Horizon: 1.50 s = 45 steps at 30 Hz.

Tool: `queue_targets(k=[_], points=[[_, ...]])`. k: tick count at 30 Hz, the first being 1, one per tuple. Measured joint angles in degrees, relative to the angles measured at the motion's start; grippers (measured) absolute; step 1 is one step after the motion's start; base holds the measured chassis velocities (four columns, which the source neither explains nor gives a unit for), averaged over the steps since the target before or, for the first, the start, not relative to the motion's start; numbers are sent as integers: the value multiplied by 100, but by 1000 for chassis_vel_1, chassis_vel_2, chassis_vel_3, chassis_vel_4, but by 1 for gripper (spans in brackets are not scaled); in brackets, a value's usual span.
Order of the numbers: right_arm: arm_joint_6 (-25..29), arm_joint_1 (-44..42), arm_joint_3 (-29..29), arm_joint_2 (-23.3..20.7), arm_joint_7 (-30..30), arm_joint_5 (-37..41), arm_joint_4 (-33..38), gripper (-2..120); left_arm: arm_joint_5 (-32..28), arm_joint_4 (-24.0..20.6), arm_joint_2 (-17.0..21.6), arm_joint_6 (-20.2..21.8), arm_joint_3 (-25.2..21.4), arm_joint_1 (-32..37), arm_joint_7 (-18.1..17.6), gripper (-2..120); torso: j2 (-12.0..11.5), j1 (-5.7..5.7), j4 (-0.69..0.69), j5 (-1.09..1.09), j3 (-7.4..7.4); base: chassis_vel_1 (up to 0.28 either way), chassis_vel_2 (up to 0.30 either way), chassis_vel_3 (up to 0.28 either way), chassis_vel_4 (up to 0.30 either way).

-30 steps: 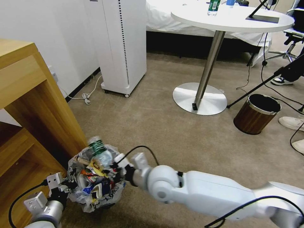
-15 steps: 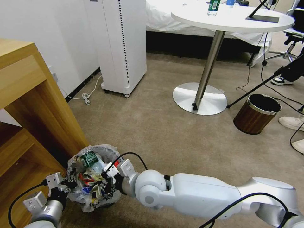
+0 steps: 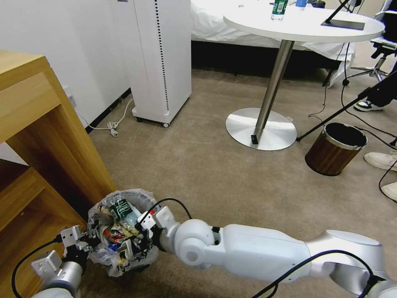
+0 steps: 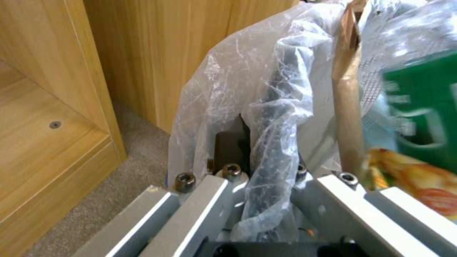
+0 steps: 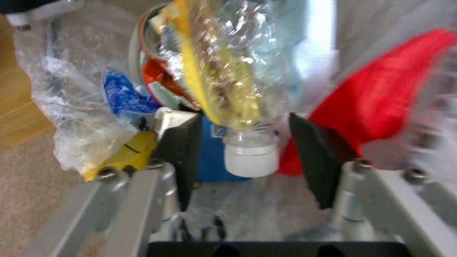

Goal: Pick up the trash bin and place the garbage on the floor into it.

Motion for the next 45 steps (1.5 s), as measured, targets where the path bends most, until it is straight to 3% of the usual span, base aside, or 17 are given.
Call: queue_targets(k=[9,12,14,18,22,23,25,28,32,35,36,39,45], points=[[442,-64,55,-406,-706,-808,196,82,31,17,-46,0,46,-6,6,1,0,0,0,0,0,0,0,0,0],[971,-117,7,-409,-1219,-1318,106,96,37,17,-57,0,44,11,14,1,0,0,0,-1,0,0,0,0,0],[1081,-127,-9,-394,-1314,-1394,79,98,41,16,-64,-2,43,16,17,1,0,0,0,-1,0,0,0,0,0],[1955,-198,-131,-197,-1863,-1893,-162,100,62,15,-96,-12,43,28,30,1,0,0,1,-2,0,0,0,0,0],[2375,-258,-118,-153,-2138,-2139,-251,100,62,25,-90,-12,38,19,30,1,0,0,2,-1,0,0,0,0,0],[2713,-373,82,-211,-2389,-2208,-226,100,56,49,-66,-12,31,-2,30,1,0,0,2,-1,0,0,0,0,0],[2848,-424,203,-264,-2483,-2232,-187,100,53,58,-55,-12,28,-9,28,1,0,0,1,-1,0,0,0,0,0],[3419,-565,863,-556,-2791,-2134,158,100,52,69,-60,-12,-19,55,27,1,0,0,-1,-1,0,0,0,0,0],[3476,-619,1269,-716,-2821,-1988,416,100,56,25,-69,-12,-60,107,24,1,0,0,4,-1,0,0,0,0,0],[3406,-819,2270,-1086,-2834,-1739,927,100,29,-108,-27,45,-100,206,-16,1,0,0,-1,1,0,0,0,0,0],[3406,-819,2270,-1086,-2834,-1739,927,100,29,-108,-27,45,-100,206,-16,1,0,0,-1,1,0,0,0,0,0],[3333,-1127,3154,-1354,-2807,-1600,1263,100,-5,-182,27,132,-109,326,-48,1,0,0,0,0,0,0,0,0,0],[3294,-1484,4179,-1594,-2794,-1433,1603,100,-107,-346,68,242,-115,580,-98,1,0,0,1,1,0,0,0,0,0]])
